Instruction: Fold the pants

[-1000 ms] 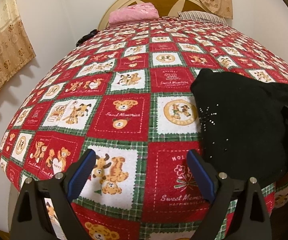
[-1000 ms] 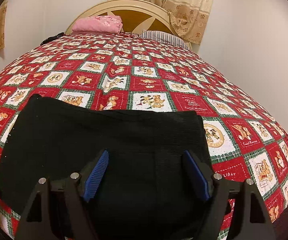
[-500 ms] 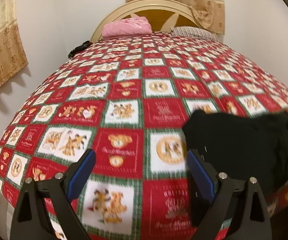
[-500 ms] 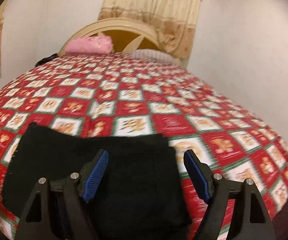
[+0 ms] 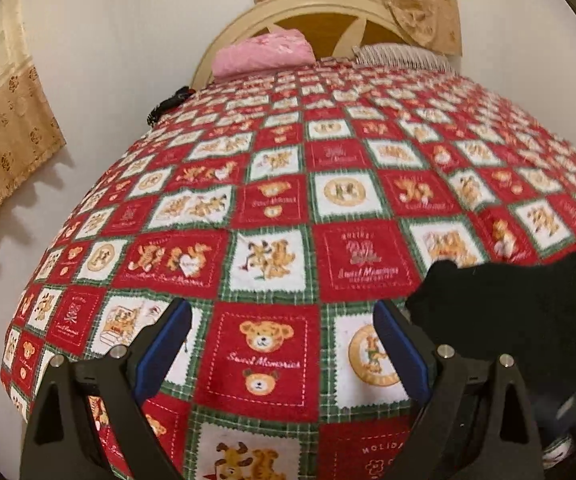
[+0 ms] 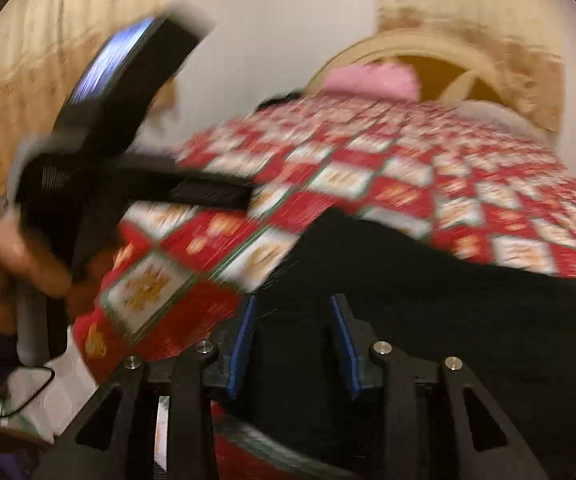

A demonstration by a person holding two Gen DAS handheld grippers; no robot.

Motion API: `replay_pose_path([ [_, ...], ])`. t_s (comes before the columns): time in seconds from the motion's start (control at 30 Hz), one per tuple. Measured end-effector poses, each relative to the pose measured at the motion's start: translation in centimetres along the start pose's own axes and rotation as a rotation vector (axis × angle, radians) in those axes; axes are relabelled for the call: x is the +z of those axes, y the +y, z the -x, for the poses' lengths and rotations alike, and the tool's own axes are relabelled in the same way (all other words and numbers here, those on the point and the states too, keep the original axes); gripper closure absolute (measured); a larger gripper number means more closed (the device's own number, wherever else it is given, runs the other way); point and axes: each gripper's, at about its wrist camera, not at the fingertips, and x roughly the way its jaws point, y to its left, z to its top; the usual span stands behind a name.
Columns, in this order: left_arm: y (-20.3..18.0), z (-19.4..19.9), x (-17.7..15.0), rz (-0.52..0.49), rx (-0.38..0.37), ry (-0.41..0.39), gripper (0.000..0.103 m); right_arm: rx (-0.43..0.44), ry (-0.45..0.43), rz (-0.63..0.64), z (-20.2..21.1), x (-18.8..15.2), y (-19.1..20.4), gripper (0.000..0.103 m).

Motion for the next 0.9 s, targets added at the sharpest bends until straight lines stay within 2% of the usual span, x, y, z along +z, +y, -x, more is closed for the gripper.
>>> replay_pose_path([
  [0.03,-0.1,-0.3,0.0,0.000,-0.002,0.009,0.009,0.039,0.047,0.026,-1.1,-0.6,1.0,0.063],
  [0.07,-0.1,-0.6,-0.1,0.005,-0.008,0.019,0.009,0.042,0.073,0.064,-1.7,-1.5,1.9,0.063],
  [0.17,-0.4,-1.4,-0.2,0.012,-0.018,0.036,0.009,-0.004,0.059,0.187,-1.0,-2.6,3.2,0.063],
  [0.27,-0.9,-1.7,-0.3,0.016,-0.031,0.045,0.009,0.058,0.068,0.139,0.0,-2.4,2.1,0.063],
  [0.37,-1.2,-1.6,-0.5,0.009,-0.047,0.040,0.009,0.095,-0.017,0.049,2.2,-2.0,0.4,0.063],
  [0.43,-1.3,-1.5,-0.7,0.004,-0.043,0.040,0.009,0.038,-0.067,0.026,3.4,-1.6,-0.4,0.063],
  [0.47,-1.3,-1.4,-0.8,0.006,-0.044,0.038,0.009,-0.029,-0.082,0.022,4.0,-1.2,-1.0,0.063],
  [0.6,-1.1,-1.1,-1.7,0.026,-0.059,0.039,0.009,-0.321,-0.049,-0.040,3.9,-0.3,-3.8,0.057],
  [0.67,-1.3,-1.0,-2.2,0.031,-0.070,0.047,0.009,-0.401,-0.029,-0.134,4.0,-0.4,-6.2,0.057],
  [0.8,-1.8,-0.7,-2.9,0.017,-0.073,0.054,0.009,-0.459,-0.010,-0.268,4.3,-0.7,-9.1,0.057],
  [0.9,-2.2,-0.3,-3.2,0.016,-0.083,0.053,0.009,-0.508,0.001,-0.298,4.6,-0.8,-10.2,0.057],
])
